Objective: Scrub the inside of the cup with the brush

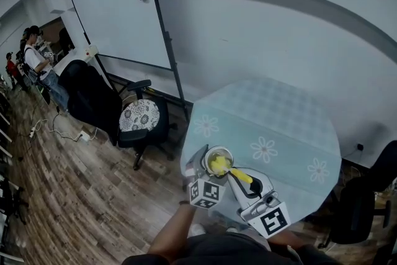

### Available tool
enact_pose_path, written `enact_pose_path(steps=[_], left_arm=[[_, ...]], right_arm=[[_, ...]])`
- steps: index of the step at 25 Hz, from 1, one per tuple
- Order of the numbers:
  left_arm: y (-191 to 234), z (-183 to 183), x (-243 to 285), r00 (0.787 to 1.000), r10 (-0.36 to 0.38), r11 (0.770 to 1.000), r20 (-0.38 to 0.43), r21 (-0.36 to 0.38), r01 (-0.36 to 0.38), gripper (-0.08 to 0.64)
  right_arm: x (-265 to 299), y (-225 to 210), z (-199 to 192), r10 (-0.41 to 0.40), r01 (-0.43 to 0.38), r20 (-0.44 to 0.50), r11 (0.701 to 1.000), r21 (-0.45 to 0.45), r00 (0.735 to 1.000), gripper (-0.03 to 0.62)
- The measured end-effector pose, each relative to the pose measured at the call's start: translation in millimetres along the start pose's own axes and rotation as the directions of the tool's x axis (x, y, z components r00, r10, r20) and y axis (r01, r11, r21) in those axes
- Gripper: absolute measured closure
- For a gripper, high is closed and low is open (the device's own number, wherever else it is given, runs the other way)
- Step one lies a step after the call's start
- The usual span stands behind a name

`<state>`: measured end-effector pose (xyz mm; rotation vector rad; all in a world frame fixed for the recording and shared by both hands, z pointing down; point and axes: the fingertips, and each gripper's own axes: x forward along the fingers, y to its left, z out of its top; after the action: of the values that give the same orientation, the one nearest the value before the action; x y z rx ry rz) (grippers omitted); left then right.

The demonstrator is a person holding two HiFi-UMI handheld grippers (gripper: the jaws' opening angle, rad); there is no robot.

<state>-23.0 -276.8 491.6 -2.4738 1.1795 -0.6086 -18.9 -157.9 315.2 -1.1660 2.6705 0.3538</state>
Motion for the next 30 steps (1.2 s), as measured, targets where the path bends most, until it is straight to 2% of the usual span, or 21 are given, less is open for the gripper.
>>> enact_pose_path(steps=[12, 19, 30], left_arm=[[-3.7, 9.0, -6.3, 1.000, -0.018, 1.000, 0.015, 0.020, 0.017, 0.000], [-6.2, 14.3, -13.1, 0.999, -0.026, 0.999, 0.027, 0.032, 0.025, 0.000], [4.0, 11.1, -15.6, 0.999, -0.022, 1.000, 0.034, -0.014, 0.022, 0.000]], right_arm=[[12.0, 2.0, 11.2, -0.005, 0.005, 0.031, 1.000, -0.011, 0.999, 0.554], [10.4, 1.8, 20.7, -0.024, 0.027, 0.049, 0.998, -0.050, 0.999, 0.554], [4.6, 1.6, 16.8, -0.037, 0.038, 0.015, 0.997, -0.062, 0.999, 0.554]])
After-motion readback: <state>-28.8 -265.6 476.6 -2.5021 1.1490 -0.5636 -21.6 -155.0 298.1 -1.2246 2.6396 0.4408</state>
